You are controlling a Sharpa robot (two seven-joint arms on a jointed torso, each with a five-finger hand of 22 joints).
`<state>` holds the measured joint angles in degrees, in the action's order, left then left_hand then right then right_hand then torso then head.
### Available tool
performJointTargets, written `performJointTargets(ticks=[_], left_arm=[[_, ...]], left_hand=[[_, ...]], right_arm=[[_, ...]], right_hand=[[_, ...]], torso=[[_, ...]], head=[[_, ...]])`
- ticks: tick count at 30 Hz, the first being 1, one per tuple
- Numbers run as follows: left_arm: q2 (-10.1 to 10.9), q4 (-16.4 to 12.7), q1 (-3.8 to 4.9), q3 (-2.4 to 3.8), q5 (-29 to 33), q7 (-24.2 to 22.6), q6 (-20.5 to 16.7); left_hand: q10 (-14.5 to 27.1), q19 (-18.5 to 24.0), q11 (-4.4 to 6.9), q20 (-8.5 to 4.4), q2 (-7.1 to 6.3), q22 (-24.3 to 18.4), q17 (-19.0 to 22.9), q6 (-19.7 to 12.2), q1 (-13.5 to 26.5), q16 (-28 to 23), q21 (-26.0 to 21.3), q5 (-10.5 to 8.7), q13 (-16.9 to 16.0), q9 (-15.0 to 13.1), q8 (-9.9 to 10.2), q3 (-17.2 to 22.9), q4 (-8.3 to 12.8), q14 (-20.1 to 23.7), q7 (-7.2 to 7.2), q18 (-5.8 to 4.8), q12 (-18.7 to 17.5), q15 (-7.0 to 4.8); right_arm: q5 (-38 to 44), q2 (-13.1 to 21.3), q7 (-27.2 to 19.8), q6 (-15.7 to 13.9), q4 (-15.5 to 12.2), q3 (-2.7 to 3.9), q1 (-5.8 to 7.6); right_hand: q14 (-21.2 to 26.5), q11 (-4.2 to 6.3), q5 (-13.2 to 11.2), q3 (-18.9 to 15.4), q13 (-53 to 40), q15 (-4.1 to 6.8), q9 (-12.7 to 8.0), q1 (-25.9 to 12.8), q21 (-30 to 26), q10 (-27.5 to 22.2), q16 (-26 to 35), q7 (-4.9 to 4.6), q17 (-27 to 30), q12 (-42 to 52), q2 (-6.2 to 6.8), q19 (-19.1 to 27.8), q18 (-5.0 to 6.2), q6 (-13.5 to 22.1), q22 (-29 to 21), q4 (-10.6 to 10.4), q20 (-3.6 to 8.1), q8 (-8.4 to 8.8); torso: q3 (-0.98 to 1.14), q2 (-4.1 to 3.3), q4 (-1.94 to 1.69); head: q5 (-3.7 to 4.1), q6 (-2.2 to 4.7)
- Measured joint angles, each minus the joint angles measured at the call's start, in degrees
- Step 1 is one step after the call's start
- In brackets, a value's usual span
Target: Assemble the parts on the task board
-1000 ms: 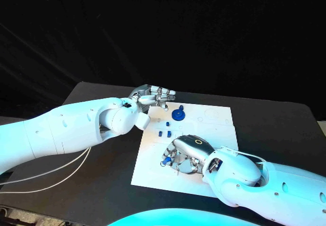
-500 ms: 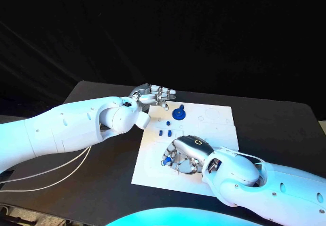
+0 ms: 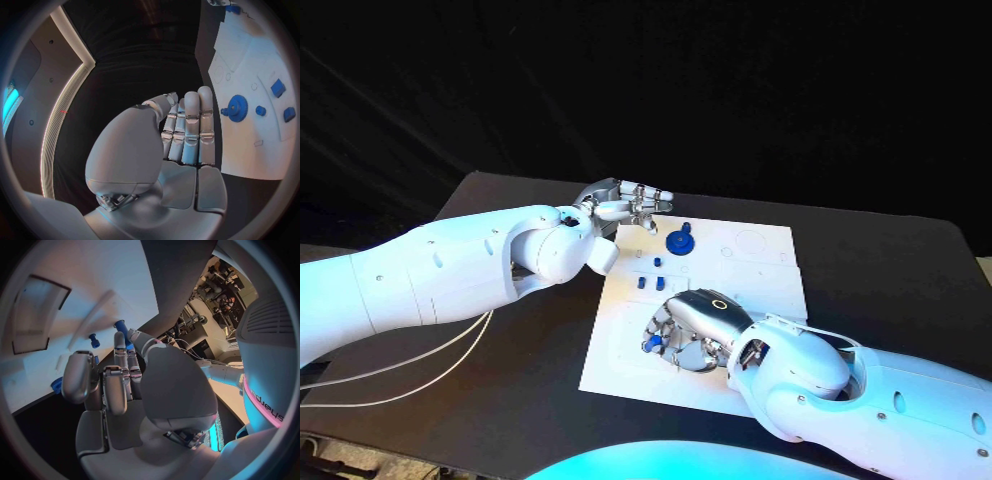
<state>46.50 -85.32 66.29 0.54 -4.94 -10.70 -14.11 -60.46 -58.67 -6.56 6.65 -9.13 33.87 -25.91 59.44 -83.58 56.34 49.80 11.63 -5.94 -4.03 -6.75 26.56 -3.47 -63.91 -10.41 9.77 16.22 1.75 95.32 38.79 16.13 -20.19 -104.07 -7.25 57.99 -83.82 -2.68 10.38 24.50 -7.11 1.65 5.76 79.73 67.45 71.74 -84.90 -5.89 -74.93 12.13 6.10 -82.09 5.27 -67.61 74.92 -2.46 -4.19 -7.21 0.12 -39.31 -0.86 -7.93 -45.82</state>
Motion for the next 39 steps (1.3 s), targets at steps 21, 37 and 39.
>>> performJointTargets(ticks=[21,37,39], left_arm=[[0.04,-0.03,0.0,0.0,-0.22,0.16,0.18],[0.05,-0.05,0.0,0.0,-0.31,0.25,0.27],[0.05,-0.05,0.0,0.0,-0.35,0.26,0.28]], left_hand=[[0.0,0.0,0.0,0.0,0.0,0.01,0.0,0.0,0.0,0.0,0.0,0.0,0.0,0.0,0.0,0.0,0.0,0.0,0.0,0.0,0.0,0.0],[0.0,0.0,0.0,0.0,0.0,0.02,-0.01,0.0,0.0,0.0,0.01,0.0,0.0,0.0,0.0,0.0,0.0,0.0,0.0,0.0,0.0,0.0],[-0.01,0.0,0.0,0.0,0.0,0.02,-0.01,0.0,0.0,0.0,0.01,0.0,0.0,0.0,0.0,0.0,0.0,0.0,0.0,0.0,0.0,0.0]], right_arm=[[1.05,-0.07,0.21,-0.19,0.01,-0.01,-0.16],[1.53,-0.93,0.53,0.13,0.86,-0.03,-0.16],[1.55,-1.07,0.58,0.35,0.96,-0.03,-0.16]], right_hand=[[0.0,0.05,0.17,-0.07,0.01,0.0,0.0,0.15,0.0,-0.06,0.0,0.04,0.01,-0.17,-0.13,0.0,0.0,-0.04,-0.01,0.06,0.0,-0.02],[0.0,-0.06,0.13,-0.08,0.03,0.0,0.0,0.23,0.0,-0.13,0.0,0.02,0.02,-0.17,-0.04,0.0,0.0,-0.02,-0.02,0.07,0.0,-0.02],[0.0,-0.07,0.12,-0.08,0.02,0.0,0.0,0.22,0.0,-0.13,0.0,0.01,0.02,-0.16,-0.04,0.0,0.0,-0.01,0.0,0.07,0.0,-0.02]], torso=[[0.01,0.02,0.03],[0.01,0.01,0.02],[0.01,0.0,0.02]], head=[[-0.13,-0.04],[-0.16,-0.2],[-0.17,-0.2]])
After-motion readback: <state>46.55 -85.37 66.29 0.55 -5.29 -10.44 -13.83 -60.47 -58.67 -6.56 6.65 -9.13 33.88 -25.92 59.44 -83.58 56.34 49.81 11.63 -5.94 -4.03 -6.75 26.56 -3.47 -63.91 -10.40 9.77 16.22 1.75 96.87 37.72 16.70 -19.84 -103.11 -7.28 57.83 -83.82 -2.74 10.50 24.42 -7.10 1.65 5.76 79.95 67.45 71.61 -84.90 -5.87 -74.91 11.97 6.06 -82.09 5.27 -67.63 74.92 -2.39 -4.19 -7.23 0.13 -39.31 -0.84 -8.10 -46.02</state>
